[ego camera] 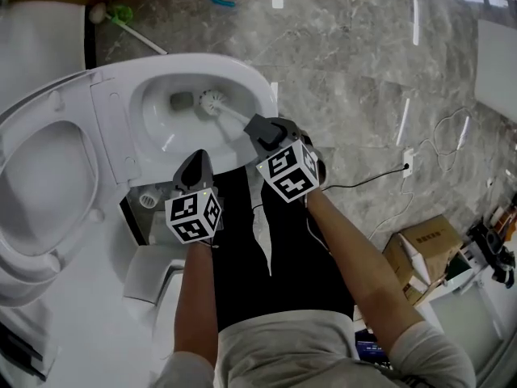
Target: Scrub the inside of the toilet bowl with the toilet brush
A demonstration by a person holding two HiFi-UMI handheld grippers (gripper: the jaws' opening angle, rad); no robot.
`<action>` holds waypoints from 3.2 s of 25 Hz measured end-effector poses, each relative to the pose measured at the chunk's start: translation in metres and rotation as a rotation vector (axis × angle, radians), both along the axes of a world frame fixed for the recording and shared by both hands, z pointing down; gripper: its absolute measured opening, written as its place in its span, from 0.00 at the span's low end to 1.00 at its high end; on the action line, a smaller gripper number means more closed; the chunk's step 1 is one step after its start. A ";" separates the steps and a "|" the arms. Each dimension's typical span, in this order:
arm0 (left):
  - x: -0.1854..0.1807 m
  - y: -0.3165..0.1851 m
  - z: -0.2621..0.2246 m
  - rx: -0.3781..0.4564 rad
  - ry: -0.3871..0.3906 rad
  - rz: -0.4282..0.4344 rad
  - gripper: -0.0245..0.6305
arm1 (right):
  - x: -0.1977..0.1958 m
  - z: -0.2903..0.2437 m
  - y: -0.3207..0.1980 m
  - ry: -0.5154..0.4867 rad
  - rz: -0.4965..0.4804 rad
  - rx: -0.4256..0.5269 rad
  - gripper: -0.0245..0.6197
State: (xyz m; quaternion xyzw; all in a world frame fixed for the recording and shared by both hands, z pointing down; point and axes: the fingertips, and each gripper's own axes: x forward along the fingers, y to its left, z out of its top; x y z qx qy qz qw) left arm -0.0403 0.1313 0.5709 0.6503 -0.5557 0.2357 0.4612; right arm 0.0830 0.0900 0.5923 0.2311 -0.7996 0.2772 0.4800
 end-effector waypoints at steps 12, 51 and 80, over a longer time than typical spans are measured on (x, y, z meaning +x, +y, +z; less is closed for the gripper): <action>-0.015 0.000 -0.106 0.069 -0.032 -0.055 0.05 | -0.009 -0.101 -0.006 -0.126 0.076 -0.016 0.26; 0.002 0.103 -0.481 0.692 -0.235 -0.254 0.05 | -0.002 -0.474 0.085 -0.482 0.060 0.422 0.26; 0.023 0.153 -0.527 0.844 -0.201 -0.159 0.05 | 0.022 -0.535 0.149 -0.472 0.094 0.605 0.26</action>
